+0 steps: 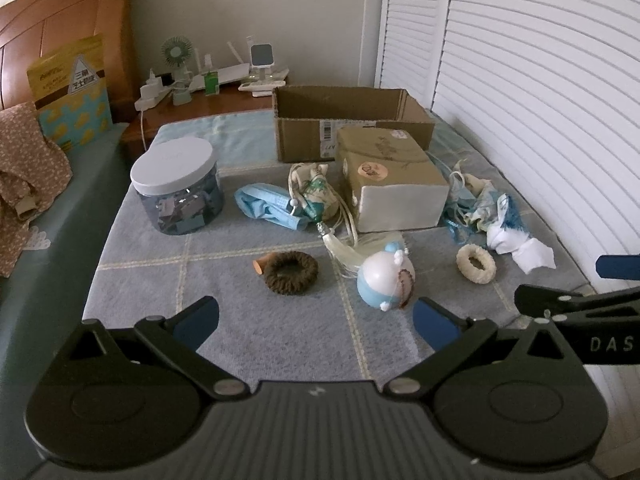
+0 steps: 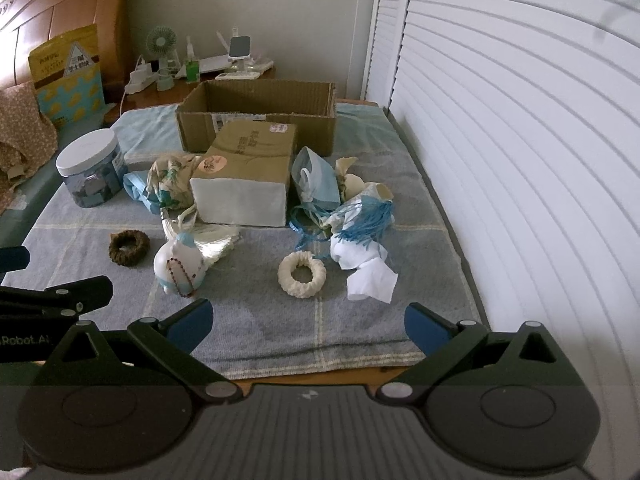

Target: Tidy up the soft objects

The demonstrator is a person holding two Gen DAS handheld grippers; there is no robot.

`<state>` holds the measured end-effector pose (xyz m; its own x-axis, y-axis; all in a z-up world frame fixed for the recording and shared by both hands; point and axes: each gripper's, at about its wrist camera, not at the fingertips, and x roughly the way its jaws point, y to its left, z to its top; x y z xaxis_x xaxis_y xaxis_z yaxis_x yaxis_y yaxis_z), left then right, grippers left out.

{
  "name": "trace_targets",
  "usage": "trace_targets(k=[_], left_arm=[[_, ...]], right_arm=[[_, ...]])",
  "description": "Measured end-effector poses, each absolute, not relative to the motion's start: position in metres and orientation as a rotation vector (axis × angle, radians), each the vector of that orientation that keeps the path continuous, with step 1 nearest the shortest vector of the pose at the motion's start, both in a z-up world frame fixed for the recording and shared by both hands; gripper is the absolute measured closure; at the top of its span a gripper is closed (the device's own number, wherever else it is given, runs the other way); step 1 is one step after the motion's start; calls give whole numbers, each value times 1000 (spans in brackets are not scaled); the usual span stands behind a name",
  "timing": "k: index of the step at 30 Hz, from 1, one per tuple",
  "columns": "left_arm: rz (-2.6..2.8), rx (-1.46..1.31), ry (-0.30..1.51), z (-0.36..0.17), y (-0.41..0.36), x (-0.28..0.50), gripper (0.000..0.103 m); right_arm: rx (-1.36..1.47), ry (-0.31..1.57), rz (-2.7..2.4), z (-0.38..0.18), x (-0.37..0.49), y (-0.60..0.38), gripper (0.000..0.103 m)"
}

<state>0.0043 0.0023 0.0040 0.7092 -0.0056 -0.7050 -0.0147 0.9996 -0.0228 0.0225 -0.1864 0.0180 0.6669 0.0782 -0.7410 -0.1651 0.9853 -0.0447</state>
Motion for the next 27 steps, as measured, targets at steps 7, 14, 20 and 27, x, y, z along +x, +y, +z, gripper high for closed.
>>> trace_targets(k=[7,14,20,27], left_arm=[[3,-31,787,5,2,5,1],[-5,-25,789,5,0,5,1],[-9,-25,780,6,2,5,1],[-22,-39,773,8,4,6,1]], right_arm=[[-116,822,143,18,23,-185,0],[-114,820,141,19,23,-185,0],[-114,815,140,20,23,-185,0],[-117,811,141,20,23,-184,0]])
